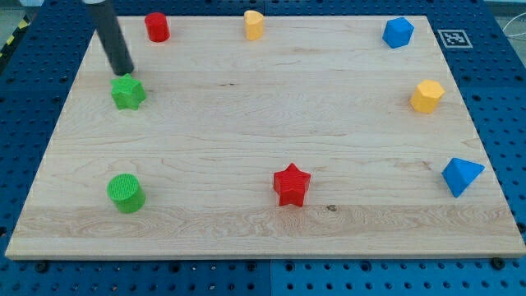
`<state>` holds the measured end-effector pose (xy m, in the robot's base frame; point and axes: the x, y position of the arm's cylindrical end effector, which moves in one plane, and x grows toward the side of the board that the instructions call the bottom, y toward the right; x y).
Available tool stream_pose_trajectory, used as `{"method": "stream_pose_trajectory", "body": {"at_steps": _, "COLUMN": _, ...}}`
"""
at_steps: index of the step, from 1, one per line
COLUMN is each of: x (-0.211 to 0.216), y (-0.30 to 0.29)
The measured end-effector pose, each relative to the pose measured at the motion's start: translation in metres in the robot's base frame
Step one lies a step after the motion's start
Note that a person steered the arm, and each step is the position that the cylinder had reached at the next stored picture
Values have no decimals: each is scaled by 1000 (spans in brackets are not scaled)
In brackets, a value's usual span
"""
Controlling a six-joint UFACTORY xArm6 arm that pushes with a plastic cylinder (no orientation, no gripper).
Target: Push the green star closer to the yellow hexagon
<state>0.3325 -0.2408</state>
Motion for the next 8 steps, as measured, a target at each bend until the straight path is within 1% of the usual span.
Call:
{"method": "stream_pose_trajectory", "body": {"at_steps": 1, "x": 16, "y": -14}}
{"method": "stream_pose_trajectory", "body": {"at_steps": 2, "x": 36, "y": -14}}
{"method": "stream_pose_trajectory", "body": {"at_steps": 3, "x": 49, "y": -1}}
{"method": "stream_pose_trajectory", "body": {"at_steps": 5, "x": 52, "y": 91}}
{"method": "stream_pose_trajectory", "body": {"at_steps": 6, "x": 76, "y": 102}}
{"method": "stream_pose_trajectory", "body": {"at_steps": 7, "x": 81, "y": 130}}
{"method": "stream_pose_trajectory", "body": {"at_steps": 8, "x": 102, "y": 168}}
